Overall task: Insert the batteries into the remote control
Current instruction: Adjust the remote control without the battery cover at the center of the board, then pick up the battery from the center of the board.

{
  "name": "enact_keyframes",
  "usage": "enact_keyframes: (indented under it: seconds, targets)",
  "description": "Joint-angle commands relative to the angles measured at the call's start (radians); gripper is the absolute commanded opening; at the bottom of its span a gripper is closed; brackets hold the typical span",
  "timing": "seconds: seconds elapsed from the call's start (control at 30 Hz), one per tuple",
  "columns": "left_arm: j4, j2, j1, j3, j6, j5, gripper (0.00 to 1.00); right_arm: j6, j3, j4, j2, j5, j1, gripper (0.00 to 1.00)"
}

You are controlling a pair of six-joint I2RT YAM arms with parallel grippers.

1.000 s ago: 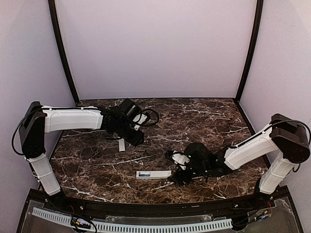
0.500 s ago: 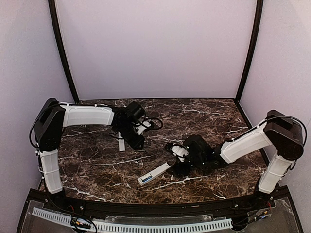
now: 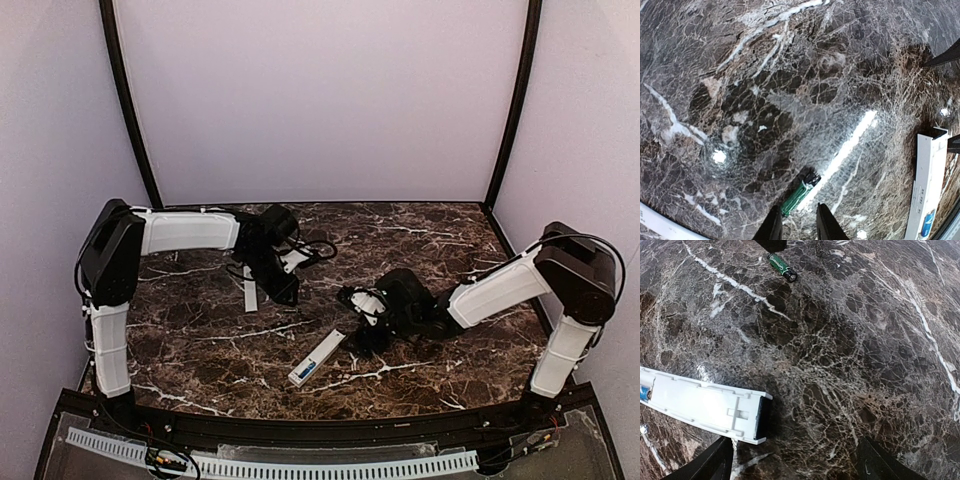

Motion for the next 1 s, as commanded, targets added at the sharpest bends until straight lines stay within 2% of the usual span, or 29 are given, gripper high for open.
enact_keyframes:
  seconds: [0.0,0.27,0.43,0.57,0.73,0.87,0.97]
  targets:
    - [-0.109,0.043,-0.002,0.077,0.061,0.048,0.27,0.004,-0.034,-0.040,-0.047,-0.019,-0.015,0.85]
    - [-0.176,0.097,-0.003,0.162,0.082,0.038,0.30,0.004,-0.084,-0.040,-0.151,-0.017,-0.028,0.86]
    - [-0.217,0.124,-0.009,0.198,0.112,0.033,0.35,0.004,-0.105,-0.038,-0.172,-0.023,-0.036,0.86]
    - [-0.249,0.148,-0.020,0.221,0.123,0.002,0.36,0.006,-0.114,-0.038,-0.175,-0.024,-0.039,0.86]
    - [-0.260,0.167,-0.028,0.233,0.120,-0.039,0.30,0.006,-0.118,-0.038,-0.184,-0.025,-0.042,0.86]
    - [-0.262,0.182,-0.036,0.243,0.109,-0.074,0.19,0.005,-0.117,-0.041,-0.180,-0.027,-0.044,0.86]
    - [-0.270,0.186,-0.048,0.247,0.102,-0.092,0.16,0.004,-0.118,-0.043,-0.178,-0.026,-0.045,0.85]
